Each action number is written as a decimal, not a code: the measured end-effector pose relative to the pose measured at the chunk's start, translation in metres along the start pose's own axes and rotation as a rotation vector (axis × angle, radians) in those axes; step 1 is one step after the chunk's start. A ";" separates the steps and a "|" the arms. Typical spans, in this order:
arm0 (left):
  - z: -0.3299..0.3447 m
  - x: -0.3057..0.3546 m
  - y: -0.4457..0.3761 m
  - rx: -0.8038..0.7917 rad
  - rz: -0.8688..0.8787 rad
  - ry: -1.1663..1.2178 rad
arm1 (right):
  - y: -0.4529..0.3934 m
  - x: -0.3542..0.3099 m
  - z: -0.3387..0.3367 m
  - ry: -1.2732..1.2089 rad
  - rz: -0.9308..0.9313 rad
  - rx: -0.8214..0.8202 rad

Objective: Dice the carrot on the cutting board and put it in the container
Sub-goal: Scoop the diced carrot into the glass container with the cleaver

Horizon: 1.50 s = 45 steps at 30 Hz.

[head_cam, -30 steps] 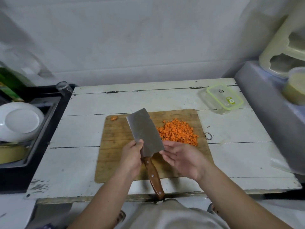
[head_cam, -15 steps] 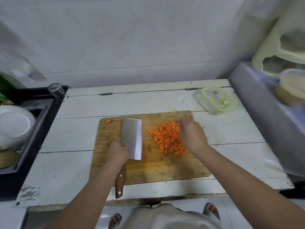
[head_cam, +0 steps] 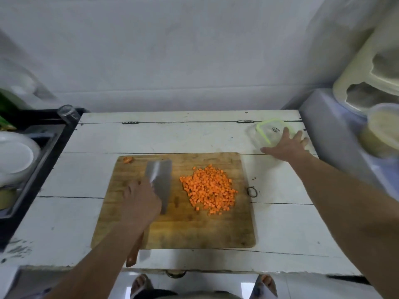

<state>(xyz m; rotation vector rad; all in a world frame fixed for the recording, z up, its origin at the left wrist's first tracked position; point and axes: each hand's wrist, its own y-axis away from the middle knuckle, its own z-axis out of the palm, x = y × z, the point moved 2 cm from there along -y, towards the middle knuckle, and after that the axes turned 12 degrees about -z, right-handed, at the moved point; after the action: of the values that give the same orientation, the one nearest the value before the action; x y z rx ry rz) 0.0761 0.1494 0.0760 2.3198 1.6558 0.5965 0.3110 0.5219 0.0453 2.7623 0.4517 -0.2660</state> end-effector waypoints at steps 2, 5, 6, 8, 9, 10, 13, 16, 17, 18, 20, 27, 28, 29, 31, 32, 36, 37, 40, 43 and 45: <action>-0.002 0.018 0.007 0.024 0.096 -0.018 | -0.009 0.006 -0.003 0.018 -0.051 -0.004; 0.002 0.057 0.022 -0.078 0.306 0.173 | 0.009 0.029 0.001 0.016 -0.164 -0.064; 0.006 0.072 0.026 -0.144 0.332 0.270 | 0.023 0.042 0.006 0.012 -0.212 -0.086; 0.020 0.104 0.036 -0.353 0.319 0.419 | 0.055 0.072 0.012 0.052 -0.323 -0.145; 0.031 0.122 0.043 -0.470 0.295 0.469 | 0.070 0.087 0.010 0.089 -0.382 -0.168; 0.044 0.141 0.049 -0.566 0.271 0.495 | 0.083 0.100 0.007 0.090 -0.428 -0.182; 0.081 0.206 0.066 -0.624 0.269 0.402 | 0.101 0.136 0.006 -0.305 -0.334 -0.112; 0.112 0.252 0.068 -0.538 0.191 0.260 | 0.097 0.164 0.026 -0.837 0.045 0.129; 0.121 0.263 0.067 -0.553 0.154 0.289 | 0.097 0.168 0.031 -0.934 0.126 0.156; 0.131 0.272 0.062 -0.588 0.118 0.343 | 0.096 0.169 0.033 -0.995 0.171 0.172; 0.144 0.279 0.052 -0.630 0.075 0.451 | 0.091 0.169 0.032 -1.052 0.219 0.169; 0.146 0.276 0.039 -0.614 -0.061 0.544 | 0.085 0.158 0.015 -1.031 0.232 0.121; 0.144 0.276 0.044 -0.584 -0.063 0.514 | 0.081 0.155 0.005 -0.824 0.194 0.046; 0.143 0.276 0.049 -0.550 -0.071 0.517 | 0.073 0.154 -0.005 -0.507 0.132 -0.015; 0.145 0.271 0.058 -0.514 -0.116 0.614 | 0.057 0.138 -0.028 -0.120 -0.091 -0.038; 0.147 0.266 0.067 -0.545 -0.172 0.691 | 0.051 0.124 -0.037 -0.101 -0.206 -0.077; 0.161 0.254 0.115 -0.855 -0.359 0.892 | 0.036 0.093 -0.037 -0.045 -0.323 -0.350; 0.163 0.254 0.117 -0.865 -0.376 0.934 | 0.036 0.096 -0.036 -0.065 -0.310 -0.345; 0.161 0.250 0.100 -0.677 -0.334 0.993 | 0.038 0.116 -0.024 -0.359 -0.191 -0.389; 0.161 0.246 0.080 -0.568 -0.264 0.902 | 0.050 0.127 -0.002 -0.766 -0.045 -0.425; 0.160 0.247 0.075 -0.562 -0.243 0.863 | 0.048 0.130 0.006 -0.833 0.004 -0.310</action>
<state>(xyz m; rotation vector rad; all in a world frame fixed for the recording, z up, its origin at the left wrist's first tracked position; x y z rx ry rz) 0.2808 0.3647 0.0114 1.4854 1.6884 1.8887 0.4474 0.5127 0.0233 2.0985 0.2296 -1.1635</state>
